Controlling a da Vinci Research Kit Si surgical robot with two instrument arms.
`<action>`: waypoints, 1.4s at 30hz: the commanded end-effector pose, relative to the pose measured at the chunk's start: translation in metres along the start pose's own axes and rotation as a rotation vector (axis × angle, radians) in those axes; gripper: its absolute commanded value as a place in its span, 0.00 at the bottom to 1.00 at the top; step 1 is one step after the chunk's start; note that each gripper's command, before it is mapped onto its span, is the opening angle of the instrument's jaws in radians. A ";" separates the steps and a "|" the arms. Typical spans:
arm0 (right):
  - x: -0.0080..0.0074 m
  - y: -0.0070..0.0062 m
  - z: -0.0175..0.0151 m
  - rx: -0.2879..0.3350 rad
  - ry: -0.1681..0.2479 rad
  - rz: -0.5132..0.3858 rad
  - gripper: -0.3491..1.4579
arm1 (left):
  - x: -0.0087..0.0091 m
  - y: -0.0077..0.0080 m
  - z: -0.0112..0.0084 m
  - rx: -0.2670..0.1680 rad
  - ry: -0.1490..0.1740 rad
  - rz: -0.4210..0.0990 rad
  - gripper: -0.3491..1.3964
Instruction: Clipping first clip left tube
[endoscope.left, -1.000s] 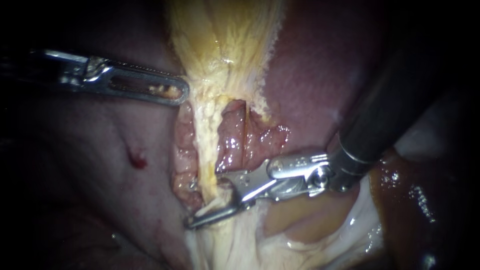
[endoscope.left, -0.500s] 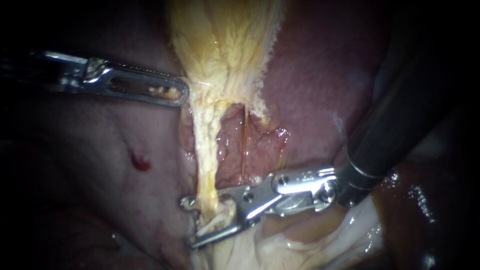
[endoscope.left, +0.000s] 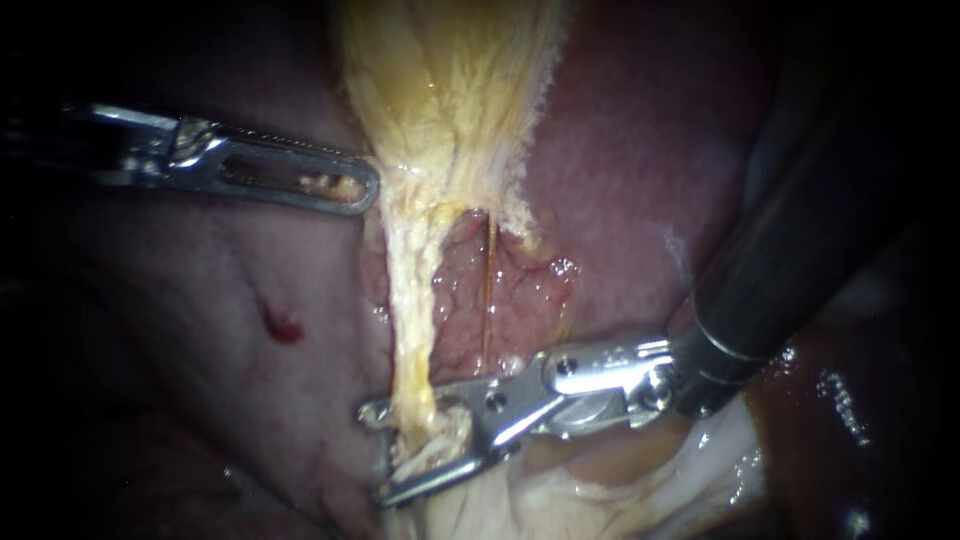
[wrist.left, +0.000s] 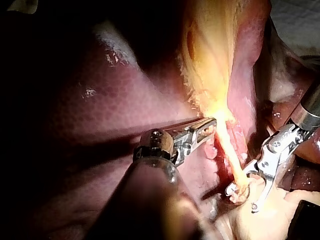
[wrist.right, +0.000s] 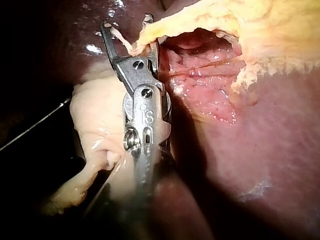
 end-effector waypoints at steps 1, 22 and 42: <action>0.0000 0.0001 0.0000 -0.001 -0.001 0.000 0.46 | 0.0000 0.0000 0.0000 -0.001 0.000 0.000 0.00; 0.0016 0.0007 -0.0021 0.007 0.009 0.028 0.03 | 0.0000 0.0000 0.0002 -0.001 -0.001 0.000 0.00; 0.0023 0.0004 -0.0025 0.010 0.009 0.085 0.00 | 0.0000 0.0000 0.0001 -0.001 -0.001 0.000 0.00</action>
